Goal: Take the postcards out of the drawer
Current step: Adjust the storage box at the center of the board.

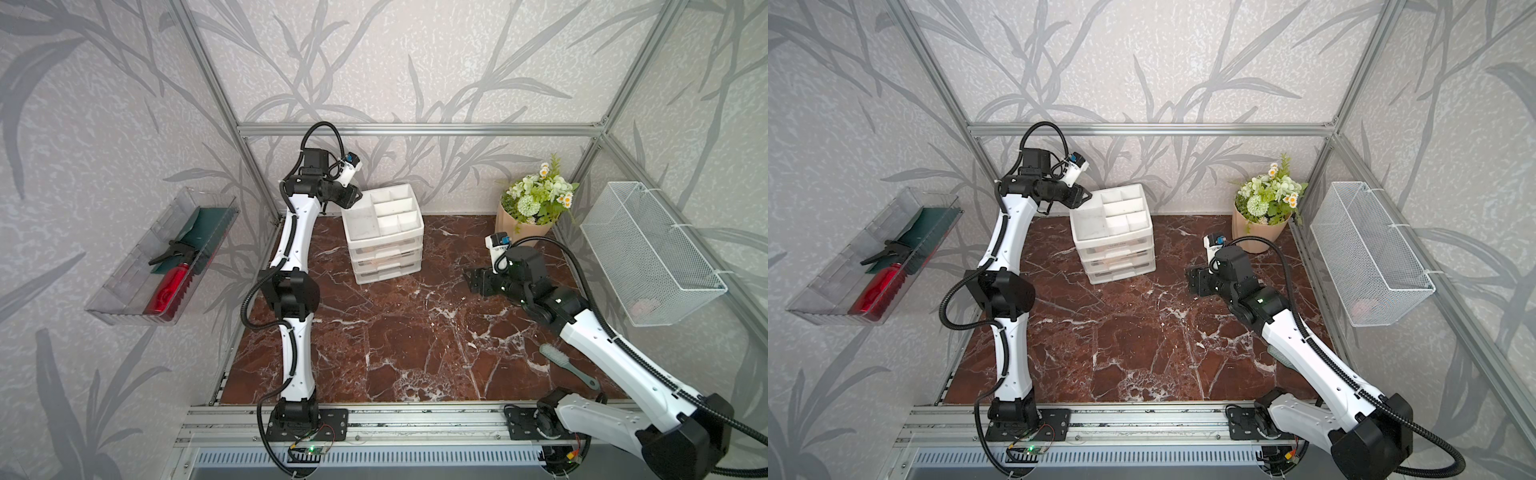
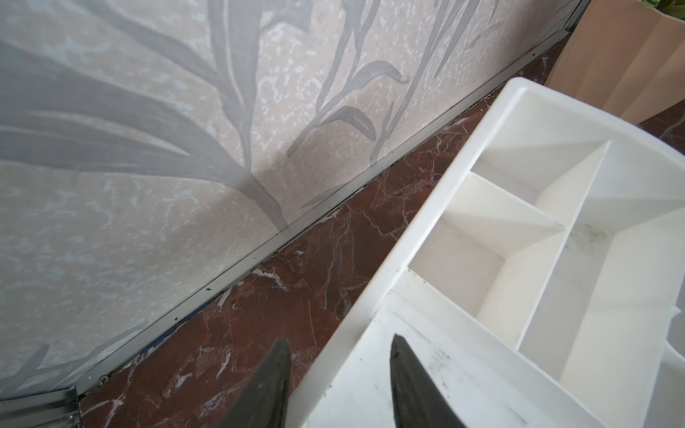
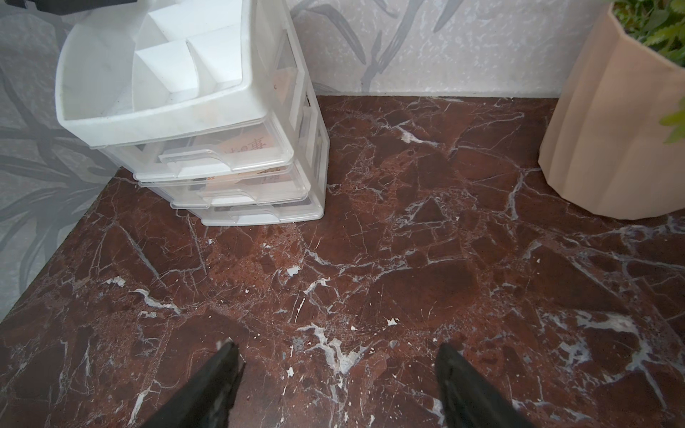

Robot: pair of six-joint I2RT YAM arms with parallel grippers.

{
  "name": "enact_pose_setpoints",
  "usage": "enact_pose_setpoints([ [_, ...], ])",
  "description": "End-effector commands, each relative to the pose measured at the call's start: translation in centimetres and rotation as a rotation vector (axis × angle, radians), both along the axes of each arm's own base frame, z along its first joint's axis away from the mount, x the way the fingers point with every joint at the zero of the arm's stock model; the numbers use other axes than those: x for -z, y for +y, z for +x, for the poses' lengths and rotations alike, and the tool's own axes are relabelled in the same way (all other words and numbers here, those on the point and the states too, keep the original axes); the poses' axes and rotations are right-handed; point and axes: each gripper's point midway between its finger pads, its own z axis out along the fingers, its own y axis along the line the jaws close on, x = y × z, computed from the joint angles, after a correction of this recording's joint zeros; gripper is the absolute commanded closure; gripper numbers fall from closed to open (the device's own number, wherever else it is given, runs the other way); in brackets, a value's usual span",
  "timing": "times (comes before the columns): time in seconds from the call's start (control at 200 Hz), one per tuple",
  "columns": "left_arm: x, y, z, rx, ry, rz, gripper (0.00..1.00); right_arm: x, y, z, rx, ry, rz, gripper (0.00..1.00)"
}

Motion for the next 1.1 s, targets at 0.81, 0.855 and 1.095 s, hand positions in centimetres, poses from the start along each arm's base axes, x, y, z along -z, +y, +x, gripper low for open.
enact_pose_setpoints([
  [0.81,3.6,-1.2,-4.5,-0.035,0.202,0.122,0.72,-1.6,2.5,0.8,-0.076,-0.005,0.067,0.16],
  [0.855,3.7,-1.1,-4.7,-0.041,0.211,0.124,0.74,-1.6,2.7,0.9,-0.083,0.0,0.071,0.16],
  [1.095,4.7,-1.5,-6.5,-0.048,0.302,0.083,0.79,-1.4,4.2,1.6,-0.115,0.015,0.126,0.15],
])
